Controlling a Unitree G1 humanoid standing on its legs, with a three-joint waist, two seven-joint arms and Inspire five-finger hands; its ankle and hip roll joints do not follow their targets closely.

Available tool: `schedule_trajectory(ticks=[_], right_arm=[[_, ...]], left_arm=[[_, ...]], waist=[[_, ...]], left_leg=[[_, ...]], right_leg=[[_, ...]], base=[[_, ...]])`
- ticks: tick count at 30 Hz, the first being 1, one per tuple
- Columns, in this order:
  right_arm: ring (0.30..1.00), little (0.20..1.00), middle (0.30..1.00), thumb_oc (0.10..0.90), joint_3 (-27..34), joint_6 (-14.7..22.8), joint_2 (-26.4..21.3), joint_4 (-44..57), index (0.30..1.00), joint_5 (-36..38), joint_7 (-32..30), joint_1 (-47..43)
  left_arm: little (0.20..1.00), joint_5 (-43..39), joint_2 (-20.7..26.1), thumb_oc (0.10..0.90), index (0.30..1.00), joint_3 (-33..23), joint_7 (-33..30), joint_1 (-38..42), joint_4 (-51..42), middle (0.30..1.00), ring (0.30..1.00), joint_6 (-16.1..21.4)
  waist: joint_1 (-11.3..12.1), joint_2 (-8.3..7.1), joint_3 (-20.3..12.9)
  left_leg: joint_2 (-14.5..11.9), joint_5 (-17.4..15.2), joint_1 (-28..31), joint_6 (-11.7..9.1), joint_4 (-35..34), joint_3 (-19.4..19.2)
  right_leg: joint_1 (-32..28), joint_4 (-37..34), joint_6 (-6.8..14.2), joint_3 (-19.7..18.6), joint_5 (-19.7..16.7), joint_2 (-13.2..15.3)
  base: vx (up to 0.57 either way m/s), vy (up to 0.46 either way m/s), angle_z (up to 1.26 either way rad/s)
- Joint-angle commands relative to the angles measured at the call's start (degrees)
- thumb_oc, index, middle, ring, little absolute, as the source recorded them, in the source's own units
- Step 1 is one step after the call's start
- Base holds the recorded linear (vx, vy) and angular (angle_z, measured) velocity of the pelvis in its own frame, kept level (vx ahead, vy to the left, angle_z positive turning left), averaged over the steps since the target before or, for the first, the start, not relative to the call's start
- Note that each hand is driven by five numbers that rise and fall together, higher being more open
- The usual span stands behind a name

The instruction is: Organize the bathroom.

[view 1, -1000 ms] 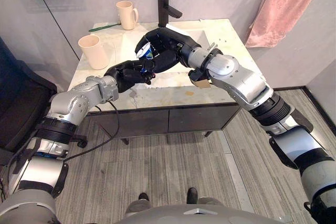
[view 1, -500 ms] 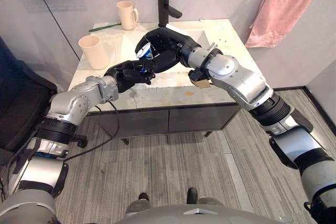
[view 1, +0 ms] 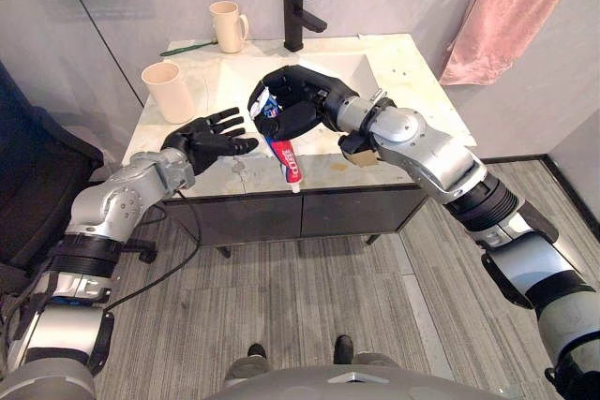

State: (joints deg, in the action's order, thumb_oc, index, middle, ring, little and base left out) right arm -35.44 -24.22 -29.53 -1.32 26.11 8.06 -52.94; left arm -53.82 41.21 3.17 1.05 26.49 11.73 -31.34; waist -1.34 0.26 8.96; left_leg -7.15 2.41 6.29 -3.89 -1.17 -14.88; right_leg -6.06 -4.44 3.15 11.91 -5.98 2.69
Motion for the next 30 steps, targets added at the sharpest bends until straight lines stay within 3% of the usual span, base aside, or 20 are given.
schedule_trajectory(ticks=[1,6,13,15,20,27,28,29,30], right_arm=[[0.300,0.300,0.300,0.400,5.74,4.97,0.17,6.45,0.300,1.19,-2.22,-3.35],[0.300,0.300,0.300,0.400,7.09,4.29,-0.72,7.56,0.300,1.16,-3.25,-2.64],[0.300,0.300,0.300,0.400,9.04,4.64,-1.55,8.79,0.300,-0.39,-4.30,-0.91],[0.300,0.300,0.300,0.400,9.79,4.67,-2.10,9.51,0.300,-0.64,-5.03,-0.45],[0.300,0.300,0.300,0.400,12.91,6.15,-4.41,10.56,0.300,-1.04,-5.25,0.54],[0.300,0.300,0.300,0.400,15.24,9.05,-7.45,8.39,0.300,-1.62,-5.45,-1.29],[0.300,0.300,0.300,0.400,15.13,10.24,-7.73,6.93,0.300,-0.79,-5.38,-1.87],[0.300,0.300,0.300,0.400,14.96,11.04,-7.99,6.02,0.300,-0.72,-5.27,-2.36],[0.300,0.300,0.300,0.400,14.16,12.80,-8.30,3.64,0.300,0.62,-5.24,-3.59]], left_arm=[[0.900,-5.11,2.57,0.800,0.900,-5.29,-1.41,2.05,-5.17,0.900,0.900,6.30],[0.900,-5.89,2.26,0.800,0.900,-8.22,-3.73,-1.38,-7.55,0.900,0.900,6.44],[0.900,-7.02,0.27,0.800,0.900,-13.18,-6.44,-9.53,-11.13,0.900,0.900,2.99],[0.900,-7.38,-1.20,0.800,0.900,-14.73,-6.87,-13.89,-11.72,0.900,0.900,1.77],[0.900,-6.32,-8.26,0.800,0.900,-17.71,-8.76,-25.63,-11.44,0.900,0.900,3.46],[0.900,7.66,-16.93,0.800,0.900,-16.78,-3.48,-34.86,4.96,0.900,0.900,12.63],[0.900,12.99,-17.90,0.800,0.900,-16.47,-3.04,-35.25,11.11,0.900,0.900,14.65],[0.900,12.30,-18.41,0.800,0.900,-16.12,-3.01,-35.23,14.60,0.900,0.900,15.84],[0.900,16.93,-19.74,0.800,0.900,-15.10,-2.82,-35.15,23.12,0.900,0.900,20.10]], waist=[[1.77,0.47,-5.18],[2.38,0.27,-5.00],[3.92,-0.16,-4.39],[4.52,-0.30,-3.99],[5.97,-0.83,-3.66],[7.37,-1.31,-3.25],[7.36,-1.37,-3.07],[7.35,-1.52,-3.10],[7.24,-1.70,-3.04]], left_leg=[[-3.21,-2.46,-3.34,-0.44,8.44,0.69],[-3.01,-2.77,-3.57,-0.35,8.80,1.15],[-2.62,-3.06,-3.81,-0.23,8.73,1.91],[-2.54,-3.30,-3.92,-0.20,8.87,2.31],[-2.02,-3.72,-4.53,0.05,8.65,3.35],[-1.65,-3.72,-5.39,-0.05,8.65,4.85],[-1.71,-3.67,-5.07,-0.15,8.58,4.96],[-1.65,-3.36,-5.30,-0.15,8.45,5.17],[-1.67,-3.13,-5.71,-0.21,8.73,5.59]], right_leg=[[1.30,3.07,0.96,-1.81,9.40,2.15],[1.21,3.22,0.92,-1.34,9.50,2.27],[1.04,3.23,0.95,-0.24,9.48,2.45],[1.02,3.32,0.95,0.18,9.49,2.54],[1.06,3.23,0.79,1.31,9.59,2.61],[1.30,3.69,0.54,2.06,9.89,2.39],[1.09,3.67,0.57,2.20,9.97,2.28],[1.31,3.63,0.55,2.19,9.76,2.24],[1.35,3.58,0.29,2.05,9.92,1.84]], base=[[0.00,0.000,0.00],[-0.01,0.004,0.02],[-0.02,0.004,0.05],[-0.05,0.010,0.06],[-0.06,0.015,0.10],[-0.05,0.009,0.11],[-0.04,0.010,0.08],[-0.07,0.010,0.13],[-0.06,0.003,0.17]])
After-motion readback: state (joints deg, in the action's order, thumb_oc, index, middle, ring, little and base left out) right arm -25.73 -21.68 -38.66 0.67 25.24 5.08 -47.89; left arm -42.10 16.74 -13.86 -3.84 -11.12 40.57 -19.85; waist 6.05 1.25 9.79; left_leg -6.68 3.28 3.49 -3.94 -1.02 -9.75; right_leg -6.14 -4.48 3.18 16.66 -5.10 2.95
